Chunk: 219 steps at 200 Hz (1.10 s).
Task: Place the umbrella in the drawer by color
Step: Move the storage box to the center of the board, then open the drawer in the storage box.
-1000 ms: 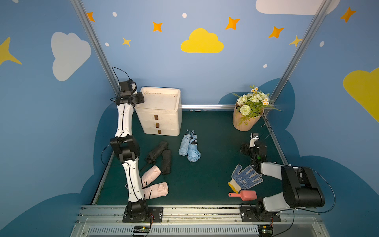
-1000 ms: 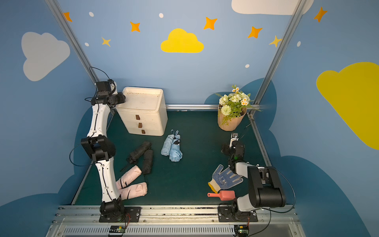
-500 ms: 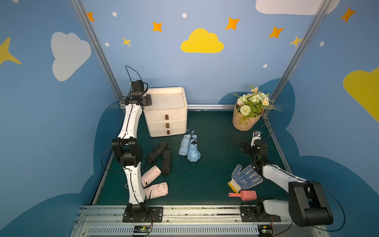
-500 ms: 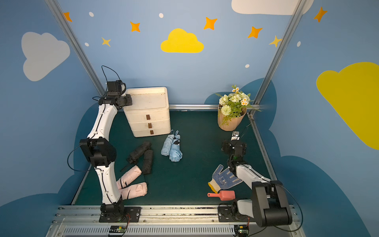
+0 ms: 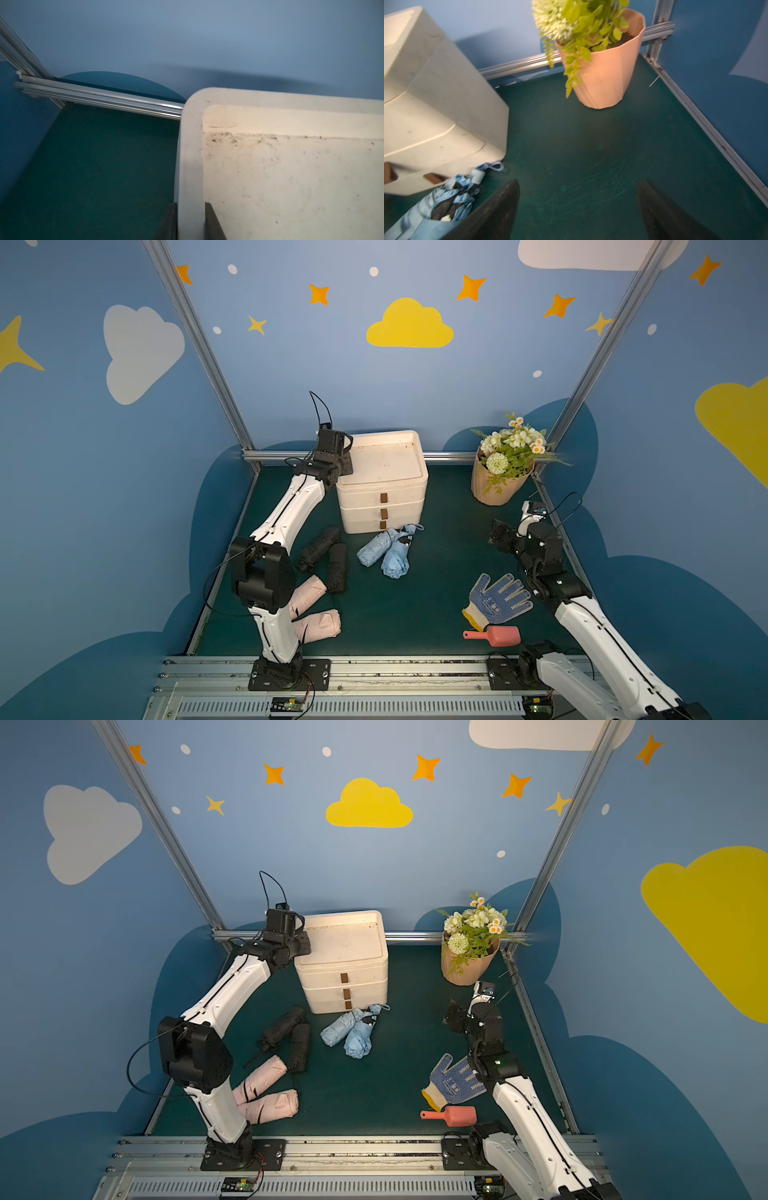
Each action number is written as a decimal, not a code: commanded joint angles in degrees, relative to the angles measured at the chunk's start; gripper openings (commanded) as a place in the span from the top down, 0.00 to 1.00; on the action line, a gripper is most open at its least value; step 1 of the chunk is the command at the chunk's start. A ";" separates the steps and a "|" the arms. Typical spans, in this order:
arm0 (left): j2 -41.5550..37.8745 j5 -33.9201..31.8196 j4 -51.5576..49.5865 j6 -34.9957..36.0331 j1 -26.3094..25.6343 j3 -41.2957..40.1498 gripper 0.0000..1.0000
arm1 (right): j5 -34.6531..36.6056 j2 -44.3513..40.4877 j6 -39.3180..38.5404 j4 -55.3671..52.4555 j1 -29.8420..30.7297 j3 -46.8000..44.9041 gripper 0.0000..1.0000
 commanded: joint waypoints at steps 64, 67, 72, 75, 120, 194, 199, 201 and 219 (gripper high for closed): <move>-4.30 7.93 -0.42 -22.97 -5.80 -8.06 0.97 | -15.87 15.08 1.59 8.20 17.96 10.76 0.21; -4.38 8.07 -0.32 -23.16 -5.89 -8.14 0.97 | -16.20 16.07 1.72 8.73 18.44 11.27 0.21; -4.42 8.44 -0.13 -23.38 -5.98 -8.29 0.97 | -16.66 17.82 1.93 9.56 19.07 12.33 0.22; -4.49 8.67 -0.07 -23.53 -6.11 -8.40 0.97 | -16.87 18.73 2.00 10.04 19.49 12.92 0.22; -5.70 10.57 0.48 -24.82 -8.07 -9.42 0.97 | -15.52 30.96 2.10 14.11 23.41 20.82 0.28; -4.65 12.43 -0.59 -26.94 -8.83 -8.50 0.97 | -14.05 39.43 6.61 23.43 23.62 23.14 0.42; -4.67 12.57 -0.58 -27.00 -8.92 -8.46 0.97 | -13.97 39.68 6.79 23.65 23.73 23.35 0.43; -4.66 12.61 -0.58 -27.01 -9.02 -8.45 0.97 | -13.96 39.78 6.92 23.72 23.67 23.38 0.44; -4.52 12.86 -0.29 -27.19 -9.36 -8.49 0.97 | -13.61 40.82 8.05 24.89 23.93 23.80 0.45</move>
